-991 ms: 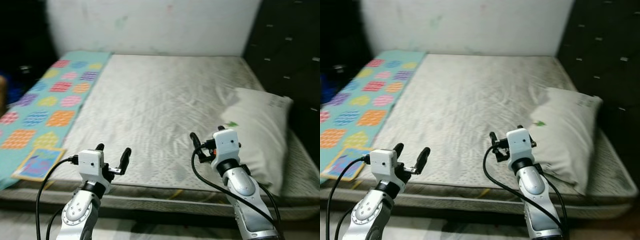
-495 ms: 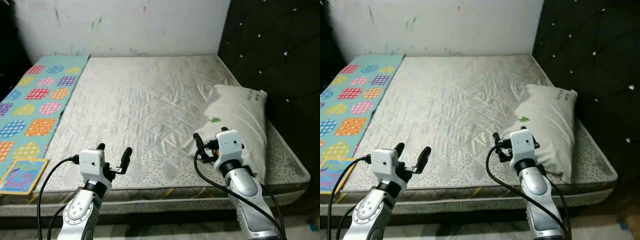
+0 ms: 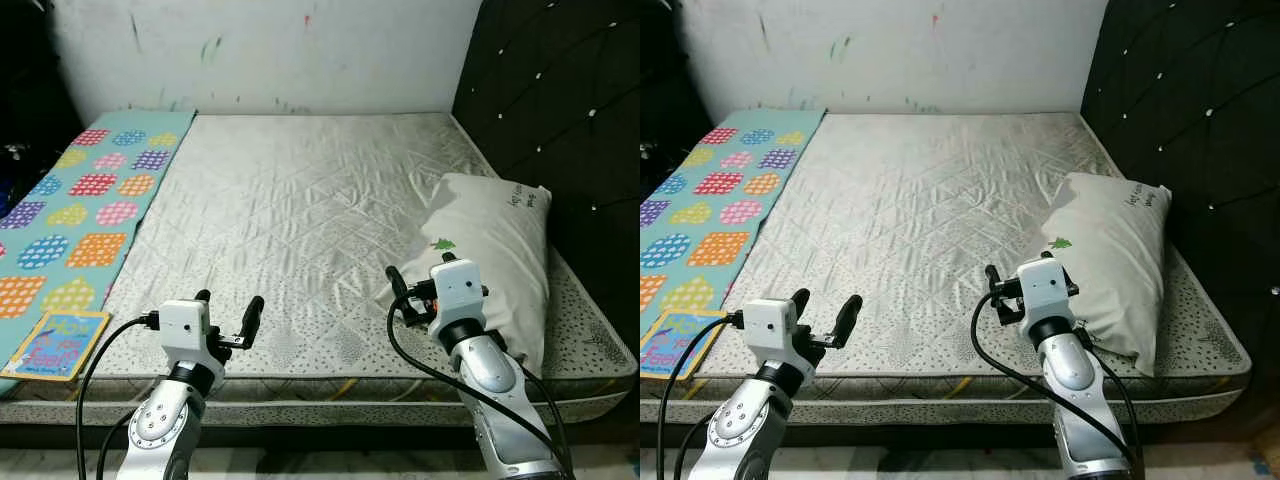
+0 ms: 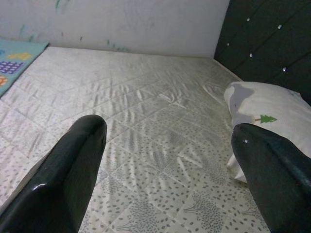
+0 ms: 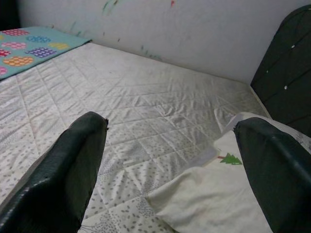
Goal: Clean up the room
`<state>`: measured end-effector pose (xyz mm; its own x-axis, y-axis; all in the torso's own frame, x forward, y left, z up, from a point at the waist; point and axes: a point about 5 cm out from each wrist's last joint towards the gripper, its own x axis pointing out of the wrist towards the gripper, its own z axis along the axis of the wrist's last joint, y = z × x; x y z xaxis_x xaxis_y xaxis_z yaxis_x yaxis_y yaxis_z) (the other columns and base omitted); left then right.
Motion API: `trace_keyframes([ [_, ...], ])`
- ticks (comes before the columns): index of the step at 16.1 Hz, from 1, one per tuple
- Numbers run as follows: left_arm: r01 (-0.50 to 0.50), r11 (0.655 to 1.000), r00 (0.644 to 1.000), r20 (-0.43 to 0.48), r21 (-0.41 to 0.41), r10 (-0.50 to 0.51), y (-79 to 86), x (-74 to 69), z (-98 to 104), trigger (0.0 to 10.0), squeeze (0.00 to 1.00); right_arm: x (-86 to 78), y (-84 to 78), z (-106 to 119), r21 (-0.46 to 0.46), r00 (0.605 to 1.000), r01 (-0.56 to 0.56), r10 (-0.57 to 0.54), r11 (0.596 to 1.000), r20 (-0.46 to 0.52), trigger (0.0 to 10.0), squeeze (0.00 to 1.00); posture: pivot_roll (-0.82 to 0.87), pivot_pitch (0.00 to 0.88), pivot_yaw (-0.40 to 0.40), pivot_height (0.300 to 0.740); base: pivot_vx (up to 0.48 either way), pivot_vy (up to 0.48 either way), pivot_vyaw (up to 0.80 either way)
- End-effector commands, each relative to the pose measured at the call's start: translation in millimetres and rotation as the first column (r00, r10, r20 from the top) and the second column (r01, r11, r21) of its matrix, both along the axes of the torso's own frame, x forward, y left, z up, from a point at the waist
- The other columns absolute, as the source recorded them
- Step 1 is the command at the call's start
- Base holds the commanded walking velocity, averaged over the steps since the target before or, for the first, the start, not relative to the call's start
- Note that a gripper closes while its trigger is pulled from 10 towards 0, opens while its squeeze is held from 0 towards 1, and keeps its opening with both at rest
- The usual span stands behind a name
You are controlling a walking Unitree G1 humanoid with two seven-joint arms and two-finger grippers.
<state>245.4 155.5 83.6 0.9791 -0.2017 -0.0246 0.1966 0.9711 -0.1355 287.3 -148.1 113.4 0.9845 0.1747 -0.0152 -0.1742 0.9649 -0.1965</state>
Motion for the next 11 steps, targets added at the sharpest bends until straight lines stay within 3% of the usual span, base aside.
trace_keyframes([
  [1,-0.006,1.000,1.000,-0.006,0.006,0.006,2.3,1.0,0.6,10.0,0.00,0.2,-0.4,-1.0,0.009,1.000,-0.002,0.002,1.000,-0.006,10.0,0.00,-0.09,0.000,0.025,0.740,0.000,0.000,0.00],
  [6,0.008,1.000,1.000,0.009,-0.002,-0.008,1.9,0.5,2.2,10.0,0.00,-0.9,0.9,-1.1,-0.014,1.000,-0.010,0.010,1.000,-0.001,10.0,0.00,-0.09,0.000,0.025,0.740,0.000,0.000,0.00],
  [8,0.042,0.999,0.999,0.028,-0.003,-0.042,-0.9,-1.6,3.8,10.0,0.00,-1.2,0.9,-1.8,-0.004,1.000,-0.012,0.012,1.000,-0.004,10.0,0.00,-0.09,0.000,0.024,0.740,0.000,0.000,0.56],
  [11,0.048,0.999,0.998,0.027,-0.007,-0.048,-1.4,-2.1,3.8,10.0,0.00,-1.1,-0.4,-2.3,-0.001,1.000,-0.008,0.008,1.000,-0.009,10.0,0.00,-0.09,0.000,0.023,0.740,0.000,0.000,0.00],
])
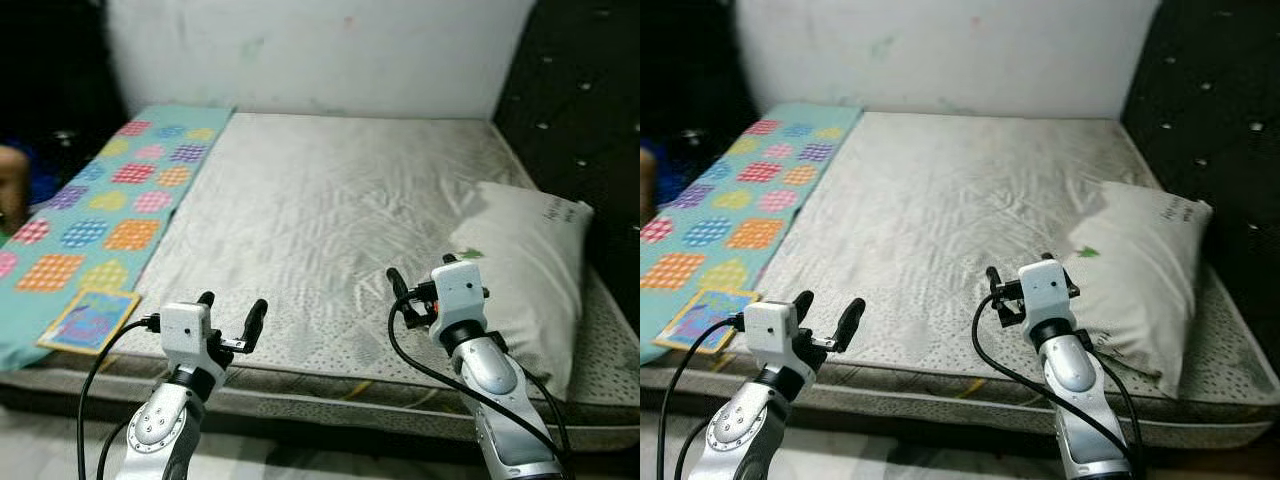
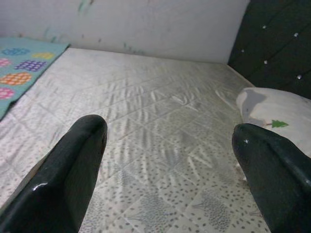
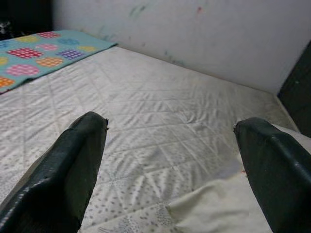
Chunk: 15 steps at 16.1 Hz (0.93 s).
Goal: Clean up the room
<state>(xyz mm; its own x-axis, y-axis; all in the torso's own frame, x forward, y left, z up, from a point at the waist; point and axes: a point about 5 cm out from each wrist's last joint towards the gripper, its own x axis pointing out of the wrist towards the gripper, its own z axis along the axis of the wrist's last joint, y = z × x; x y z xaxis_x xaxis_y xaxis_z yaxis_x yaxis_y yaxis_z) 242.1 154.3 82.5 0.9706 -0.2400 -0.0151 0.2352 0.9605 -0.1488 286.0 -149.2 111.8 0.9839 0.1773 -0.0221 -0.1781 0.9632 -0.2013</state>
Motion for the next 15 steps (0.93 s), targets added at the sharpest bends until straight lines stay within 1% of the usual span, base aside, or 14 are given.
trace_keyframes([
  [1,0.011,1.000,1.000,0.022,0.007,-0.011,-0.4,0.9,5.1,10.0,0.00,0.1,0.9,-0.4,0.005,1.000,-0.006,0.006,1.000,-0.003,10.0,0.00,-0.09,0.000,0.023,0.740,0.000,0.000,0.00],
  [7,0.020,1.000,0.999,0.025,0.008,-0.020,-0.2,0.6,5.1,10.0,0.00,-0.5,0.7,-1.2,0.007,1.000,-0.005,0.005,1.000,-0.005,10.0,0.00,-0.09,0.001,0.025,0.740,0.249,0.000,0.00],
  [15,0.023,1.000,0.999,0.025,0.006,-0.023,-0.1,0.1,5.0,10.0,0.00,-0.6,0.4,-1.4,0.007,1.000,-0.004,0.004,1.000,-0.006,10.0,0.00,-0.09,0.003,0.025,0.740,0.307,0.000,0.00],
])
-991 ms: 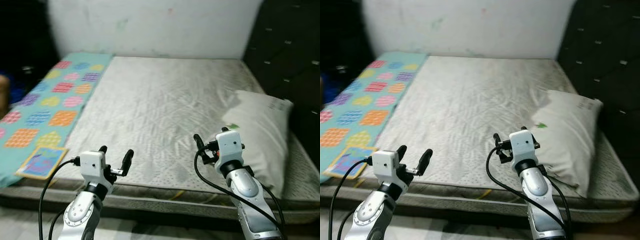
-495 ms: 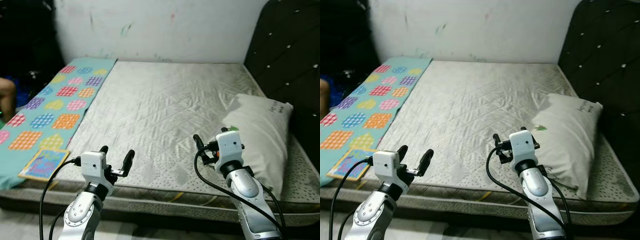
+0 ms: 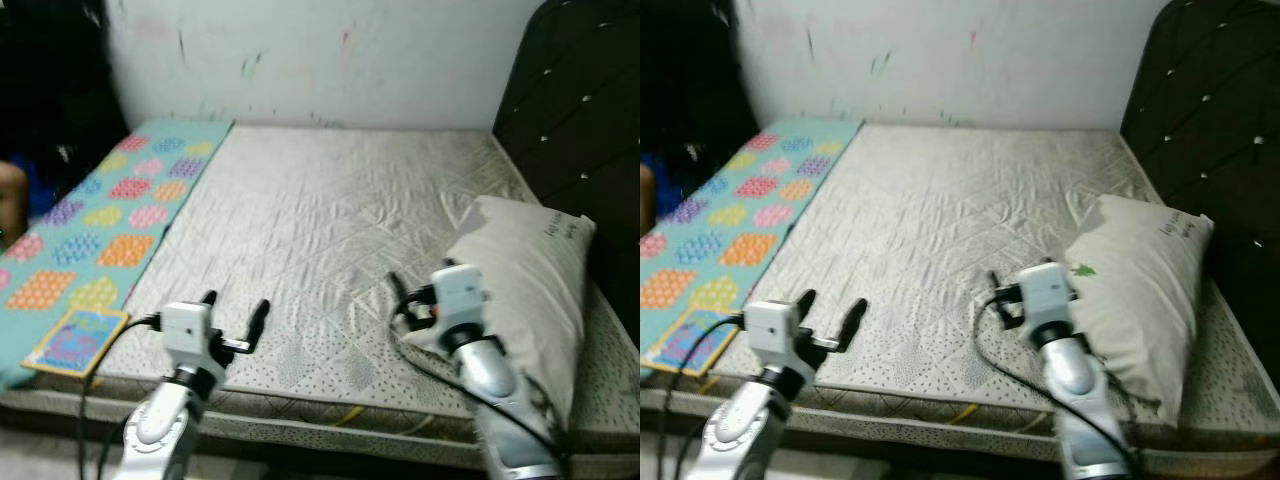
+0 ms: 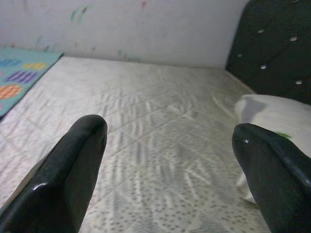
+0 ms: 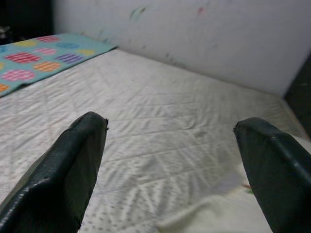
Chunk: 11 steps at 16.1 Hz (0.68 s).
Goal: Clean up the room
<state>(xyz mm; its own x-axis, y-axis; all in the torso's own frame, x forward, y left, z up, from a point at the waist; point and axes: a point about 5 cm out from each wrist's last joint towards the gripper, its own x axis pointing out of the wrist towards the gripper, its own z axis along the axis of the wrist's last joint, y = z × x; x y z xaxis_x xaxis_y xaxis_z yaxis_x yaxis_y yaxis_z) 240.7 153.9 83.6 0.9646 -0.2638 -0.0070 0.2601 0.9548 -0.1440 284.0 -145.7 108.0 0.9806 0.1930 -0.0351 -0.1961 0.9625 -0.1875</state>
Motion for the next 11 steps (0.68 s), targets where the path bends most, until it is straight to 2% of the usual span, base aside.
trace_keyframes([
  [1,-0.002,1.000,1.000,0.014,0.003,0.002,0.3,1.5,3.6,10.0,0.00,1.4,-3.3,2.2,-0.004,1.000,0.012,-0.012,1.000,0.009,10.0,0.00,-0.09,0.004,0.026,0.740,0.289,0.000,0.00],
  [9,-0.037,0.999,0.999,-0.008,0.012,0.037,2.5,2.4,0.9,10.0,0.00,1.4,-4.2,0.9,-0.003,1.000,0.013,-0.013,1.000,0.005,10.0,0.00,-0.09,0.000,0.023,0.740,0.000,0.000,0.00],
  [11,-0.035,0.999,0.999,-0.009,0.014,0.035,1.2,2.4,0.6,10.0,0.00,2.1,-4.4,0.3,0.023,1.000,0.016,-0.016,1.000,-0.008,10.0,0.00,-0.09,0.000,0.023,0.740,0.000,0.000,0.00],
])
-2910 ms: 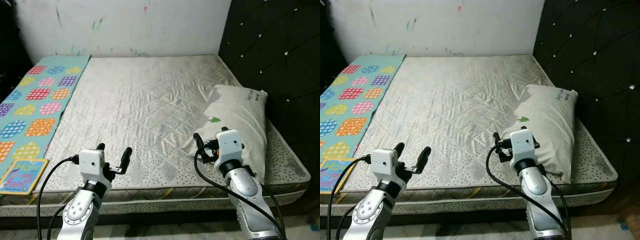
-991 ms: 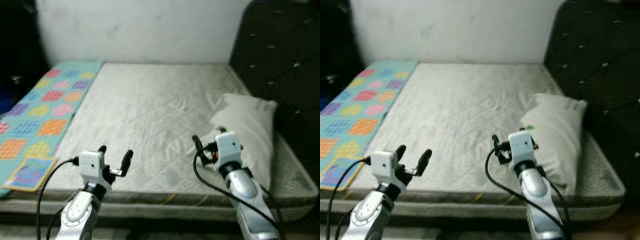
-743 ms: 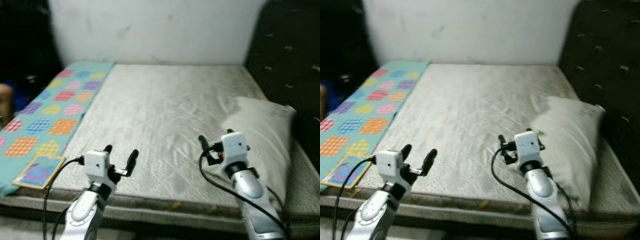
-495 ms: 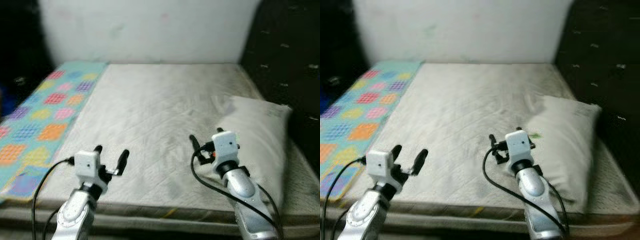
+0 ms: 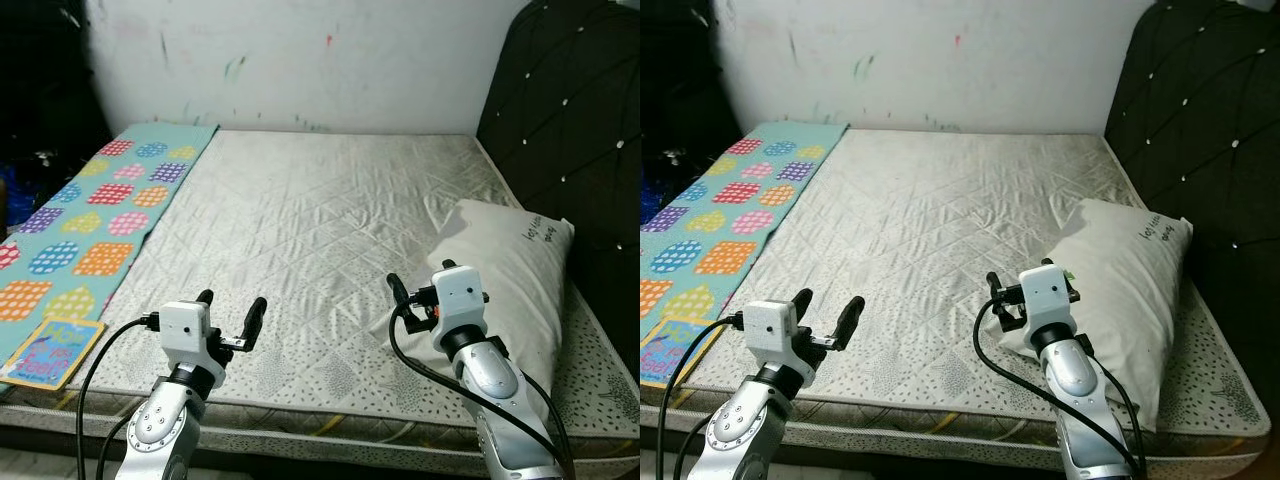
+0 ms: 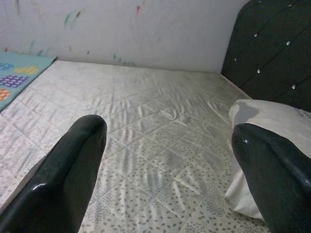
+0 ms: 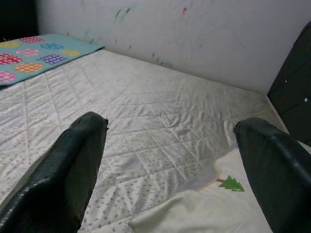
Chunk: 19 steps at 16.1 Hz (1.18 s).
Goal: Clean up the room
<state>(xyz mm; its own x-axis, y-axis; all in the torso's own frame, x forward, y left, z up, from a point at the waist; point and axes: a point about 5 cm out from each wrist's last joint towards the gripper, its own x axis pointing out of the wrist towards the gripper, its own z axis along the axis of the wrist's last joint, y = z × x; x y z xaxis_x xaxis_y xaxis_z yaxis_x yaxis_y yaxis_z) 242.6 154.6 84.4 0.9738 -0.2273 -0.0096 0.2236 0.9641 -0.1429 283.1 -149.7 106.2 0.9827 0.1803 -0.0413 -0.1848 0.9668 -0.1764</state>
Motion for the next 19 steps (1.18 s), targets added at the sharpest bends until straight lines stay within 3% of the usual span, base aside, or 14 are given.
trace_keyframes([
  [1,0.003,1.000,1.000,-0.008,0.012,-0.003,0.3,0.6,-0.3,10.0,0.00,2.9,-0.5,1.8,0.021,1.000,0.004,-0.004,1.000,-0.002,10.0,0.00,-0.09,0.000,0.022,0.740,0.000,0.000,-0.43],
  [9,-0.001,1.000,1.000,-0.007,0.013,0.001,-0.1,1.0,-0.2,10.0,0.00,3.8,-0.3,2.2,0.011,1.000,0.002,-0.002,1.000,0.001,10.0,0.00,-0.09,0.000,0.020,0.740,0.000,-0.163,-0.08],
  [19,-0.003,1.000,1.000,-0.008,0.011,0.003,0.4,1.7,0.1,10.0,0.00,3.1,-1.0,0.9,0.006,1.000,0.007,-0.007,1.000,-0.003,10.0,0.00,-0.09,0.000,0.022,0.740,0.000,-0.359,0.00],
])
